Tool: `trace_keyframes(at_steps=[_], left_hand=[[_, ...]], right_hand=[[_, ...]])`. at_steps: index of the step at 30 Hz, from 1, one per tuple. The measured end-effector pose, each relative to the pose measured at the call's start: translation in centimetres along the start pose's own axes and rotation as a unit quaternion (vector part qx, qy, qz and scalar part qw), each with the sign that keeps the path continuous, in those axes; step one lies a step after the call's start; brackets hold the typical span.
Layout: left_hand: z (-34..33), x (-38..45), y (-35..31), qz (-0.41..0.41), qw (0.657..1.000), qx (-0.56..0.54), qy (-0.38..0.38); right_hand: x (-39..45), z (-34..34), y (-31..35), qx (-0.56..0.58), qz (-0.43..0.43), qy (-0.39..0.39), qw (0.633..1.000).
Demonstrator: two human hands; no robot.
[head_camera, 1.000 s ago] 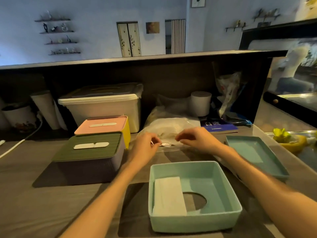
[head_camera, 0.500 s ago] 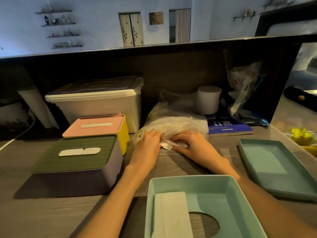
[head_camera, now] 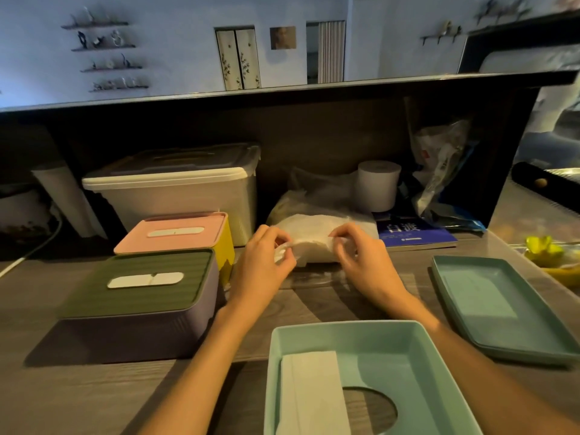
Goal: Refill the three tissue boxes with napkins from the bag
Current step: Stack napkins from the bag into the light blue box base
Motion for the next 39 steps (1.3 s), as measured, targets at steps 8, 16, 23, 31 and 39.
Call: trace_keyframes(at_steps=[8, 16, 23, 31, 39], left_hand=[[-1.5, -2.2, 1.9, 0.306, 0.890, -0.337, -0.003], [-3.0, -3.3, -0.3, 0.392, 0.754, -0.527, -0.026], [-3.3, -3.6, -1.5, 0.357, 0.759, -0.541, 0.057], [-3.6, -4.1, -3.1, 0.367, 0.713, -0.592, 0.074], [-3.4, -4.2, -4.2, 0.355, 0.683, -0.625, 0.127]], right_hand=[[-1.0, -0.7, 1.1, 0.084, -0.055, 0.136, 0.986], [-1.1, 0.6, 0.9, 0.056, -0.058, 0.094, 0.992], [-0.8, 2.3, 0.9, 0.108, -0.079, 0.025, 0.991], [-0.7, 2.9, 0.9, 0.123, -0.101, -0.007, 0.987], [-0.8, 3.4, 1.4, 0.173, -0.112, -0.022, 0.978]])
Point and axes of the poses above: each hand's wrist, its own x-axis towards the middle knuckle, its own z-axis out of the back of the hand, y = z × x, the point moved 6 cm from there along x, towards the middle knuckle, and after that the axes turned 13 degrees about -z, right-handed, at the moved point
